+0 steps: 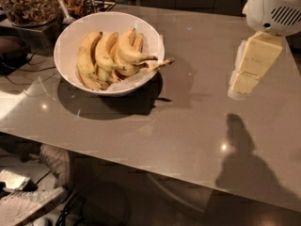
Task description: Pick banana from white bowl
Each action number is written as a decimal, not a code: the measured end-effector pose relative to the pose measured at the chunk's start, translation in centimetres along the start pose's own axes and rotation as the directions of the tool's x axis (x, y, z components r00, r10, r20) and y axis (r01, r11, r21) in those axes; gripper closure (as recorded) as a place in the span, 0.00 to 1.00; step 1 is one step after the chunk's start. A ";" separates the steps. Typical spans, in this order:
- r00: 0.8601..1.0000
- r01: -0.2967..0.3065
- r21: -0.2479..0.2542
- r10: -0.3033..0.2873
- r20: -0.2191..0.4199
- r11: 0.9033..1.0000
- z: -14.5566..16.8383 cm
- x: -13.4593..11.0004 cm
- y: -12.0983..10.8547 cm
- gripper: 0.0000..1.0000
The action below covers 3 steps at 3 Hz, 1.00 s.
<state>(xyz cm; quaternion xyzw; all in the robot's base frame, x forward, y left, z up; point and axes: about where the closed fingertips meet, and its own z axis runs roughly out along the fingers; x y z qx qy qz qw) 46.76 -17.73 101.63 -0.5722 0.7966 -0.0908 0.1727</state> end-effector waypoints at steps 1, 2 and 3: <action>0.999 -0.037 0.015 0.037 0.038 0.999 0.5 -1.8 -0.3 0.00; 0.992 -0.127 0.021 0.126 0.031 0.992 1.7 -8.5 -3.4 0.00; 0.991 -0.124 0.032 0.123 0.045 0.992 1.3 -9.0 -3.6 0.00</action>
Offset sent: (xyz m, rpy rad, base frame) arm 0.0814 0.0847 0.0089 0.0810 -0.0115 -0.1822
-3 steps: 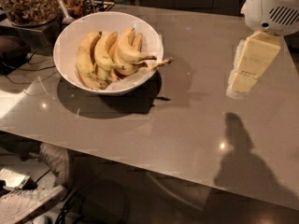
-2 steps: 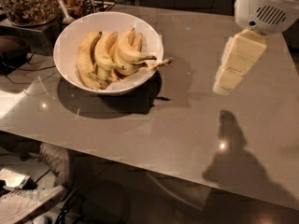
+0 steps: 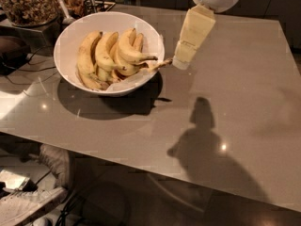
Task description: Pick banana from white bowl
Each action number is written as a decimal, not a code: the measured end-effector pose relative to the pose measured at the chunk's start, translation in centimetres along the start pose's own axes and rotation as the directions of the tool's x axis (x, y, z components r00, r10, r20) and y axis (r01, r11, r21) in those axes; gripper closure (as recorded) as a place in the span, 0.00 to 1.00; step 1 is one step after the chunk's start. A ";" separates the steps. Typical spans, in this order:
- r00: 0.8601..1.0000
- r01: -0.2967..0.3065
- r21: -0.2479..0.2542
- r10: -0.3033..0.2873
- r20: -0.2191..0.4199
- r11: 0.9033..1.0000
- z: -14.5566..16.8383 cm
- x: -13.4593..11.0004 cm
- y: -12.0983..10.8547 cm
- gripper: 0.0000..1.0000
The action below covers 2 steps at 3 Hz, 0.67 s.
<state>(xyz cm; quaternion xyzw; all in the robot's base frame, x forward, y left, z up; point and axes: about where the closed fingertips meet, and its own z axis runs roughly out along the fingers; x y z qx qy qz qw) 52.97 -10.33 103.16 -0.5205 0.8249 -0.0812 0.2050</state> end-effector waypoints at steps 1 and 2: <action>0.999 -0.018 0.023 0.017 0.029 1.000 0.4 -2.5 -0.2 0.00; 0.999 -0.046 0.042 0.045 0.010 0.998 1.2 -5.5 -0.9 0.00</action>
Offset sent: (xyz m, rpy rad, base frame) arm 0.0600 0.0818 0.0030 -0.0376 -0.0083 -0.0908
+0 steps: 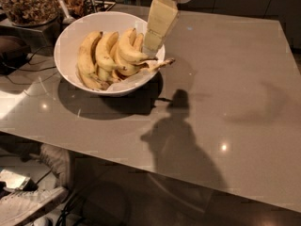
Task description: Pick banana from white bowl
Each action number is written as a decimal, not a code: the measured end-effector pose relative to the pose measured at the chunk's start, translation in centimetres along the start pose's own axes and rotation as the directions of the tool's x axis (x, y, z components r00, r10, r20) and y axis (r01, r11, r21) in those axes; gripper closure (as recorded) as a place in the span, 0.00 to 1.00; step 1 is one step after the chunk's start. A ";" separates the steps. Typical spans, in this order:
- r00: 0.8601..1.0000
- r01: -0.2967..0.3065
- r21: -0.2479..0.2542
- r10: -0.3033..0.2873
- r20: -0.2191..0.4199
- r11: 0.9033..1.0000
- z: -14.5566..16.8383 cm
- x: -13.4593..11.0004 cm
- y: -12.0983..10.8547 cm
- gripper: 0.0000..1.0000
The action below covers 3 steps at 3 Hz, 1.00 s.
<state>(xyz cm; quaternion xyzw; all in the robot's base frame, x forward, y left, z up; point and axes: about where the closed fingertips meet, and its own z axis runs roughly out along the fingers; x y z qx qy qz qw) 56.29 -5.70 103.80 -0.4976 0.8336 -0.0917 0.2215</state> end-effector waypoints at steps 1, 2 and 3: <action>1.000 0.015 -0.011 -0.016 -0.025 1.000 2.0 -3.8 -0.1 0.00; 0.999 0.047 -0.052 -0.048 -0.013 0.998 2.9 -5.3 0.2 0.00; 0.999 0.033 -0.048 -0.032 0.013 0.998 3.2 -6.0 0.4 0.00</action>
Offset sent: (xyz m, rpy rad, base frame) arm 0.0314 0.0554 -0.0225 -0.0317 0.1341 0.0892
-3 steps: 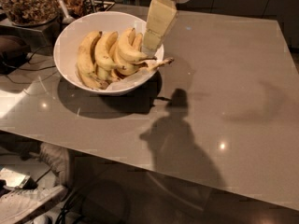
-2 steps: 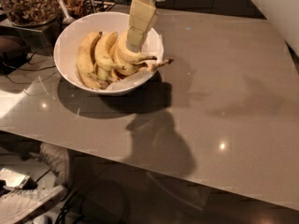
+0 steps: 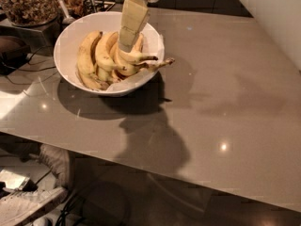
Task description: Pick banana from white bowl
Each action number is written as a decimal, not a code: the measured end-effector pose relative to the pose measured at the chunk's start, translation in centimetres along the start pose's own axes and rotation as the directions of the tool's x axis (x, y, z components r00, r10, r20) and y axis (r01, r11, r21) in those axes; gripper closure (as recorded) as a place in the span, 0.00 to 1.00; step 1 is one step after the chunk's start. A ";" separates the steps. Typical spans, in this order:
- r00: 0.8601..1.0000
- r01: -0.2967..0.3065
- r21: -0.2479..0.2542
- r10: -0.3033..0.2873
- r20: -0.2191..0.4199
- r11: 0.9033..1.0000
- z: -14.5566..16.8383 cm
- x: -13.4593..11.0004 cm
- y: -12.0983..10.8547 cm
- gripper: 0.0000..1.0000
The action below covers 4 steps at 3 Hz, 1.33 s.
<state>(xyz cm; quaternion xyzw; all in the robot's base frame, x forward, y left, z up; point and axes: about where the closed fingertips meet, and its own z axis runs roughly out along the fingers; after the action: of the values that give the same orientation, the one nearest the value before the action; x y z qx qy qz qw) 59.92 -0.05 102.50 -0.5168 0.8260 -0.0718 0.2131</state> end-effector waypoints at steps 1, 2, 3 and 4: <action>1.000 -0.018 -0.011 0.018 0.003 1.000 0.6 -1.4 0.5 0.01; 1.000 -0.019 -0.029 0.019 -0.006 0.999 1.3 -2.6 1.2 0.18; 1.000 -0.022 -0.046 0.021 -0.021 0.999 2.2 -3.4 1.5 0.39; 0.999 -0.036 -0.056 0.034 -0.039 0.998 3.1 -3.7 1.5 0.37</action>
Offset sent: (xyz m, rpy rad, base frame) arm -0.0012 0.0373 -0.0188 -0.0169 0.0977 -0.0210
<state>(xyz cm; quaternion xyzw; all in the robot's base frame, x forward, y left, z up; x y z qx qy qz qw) 61.38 4.27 100.21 -0.5068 0.8405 -0.0544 0.1836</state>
